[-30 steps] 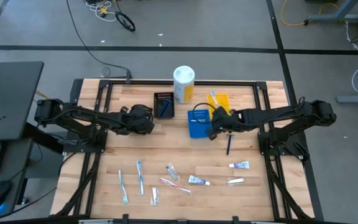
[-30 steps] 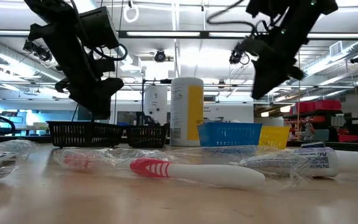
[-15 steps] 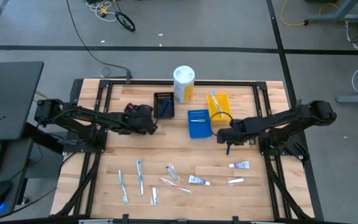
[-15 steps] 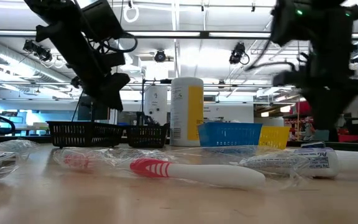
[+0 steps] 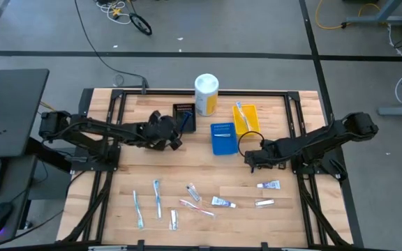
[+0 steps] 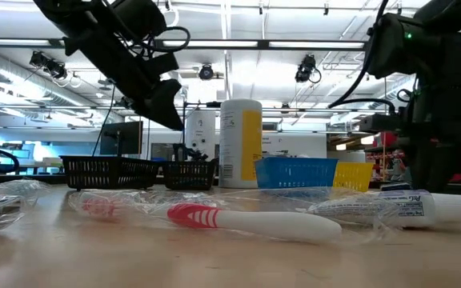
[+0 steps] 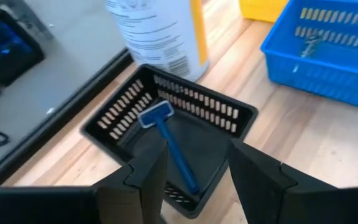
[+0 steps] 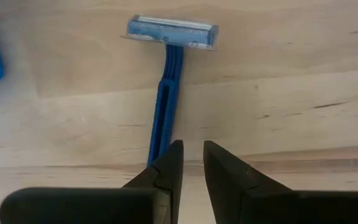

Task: Pick & Place Travel size toiletries
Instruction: Put the blue razor into the right black bin

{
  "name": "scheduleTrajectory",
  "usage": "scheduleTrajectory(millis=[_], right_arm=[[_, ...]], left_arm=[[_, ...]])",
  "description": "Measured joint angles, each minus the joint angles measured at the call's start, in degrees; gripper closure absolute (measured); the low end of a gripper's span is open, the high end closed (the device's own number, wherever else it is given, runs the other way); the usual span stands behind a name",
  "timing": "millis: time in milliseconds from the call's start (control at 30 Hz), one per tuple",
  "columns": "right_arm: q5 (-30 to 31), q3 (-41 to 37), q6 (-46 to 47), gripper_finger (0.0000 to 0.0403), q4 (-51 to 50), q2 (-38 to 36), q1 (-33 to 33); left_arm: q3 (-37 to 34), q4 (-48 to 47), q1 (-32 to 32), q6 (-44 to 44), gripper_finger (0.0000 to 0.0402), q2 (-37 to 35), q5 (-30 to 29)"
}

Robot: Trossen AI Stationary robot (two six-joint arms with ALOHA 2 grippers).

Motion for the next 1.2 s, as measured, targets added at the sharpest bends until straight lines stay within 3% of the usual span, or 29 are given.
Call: scheduleTrajectory(millis=[233, 467, 867, 1067, 1200], right_arm=[[0.3, 0.0, -0.9, 0.0331, 0.4, 0.0, 0.0], [5.4, 0.0, -5.3, 0.0331, 4.1, 0.0, -0.2], [8.5, 0.0, -2.6, 0.0331, 6.9, 0.0, -1.9], [3.8, 0.0, -2.8, 0.0331, 6.8, 0.4, -2.3], [5.0, 0.0, -3.0, 0.0331, 6.8, 0.4, -2.3]], left_arm=[[0.0, 0.2, 1.4, -0.2, 0.0227, 0.0, 2.6], [0.0, 0.2, 1.3, -0.2, 0.0227, 0.0, 2.7], [0.0, 0.2, 1.3, -0.4, 0.0228, 0.0, 2.7], [0.0, 0.1, 1.3, -0.4, 0.0228, 0.0, 2.8], [0.0, 0.1, 1.3, -0.4, 0.0228, 0.0, 2.8]])
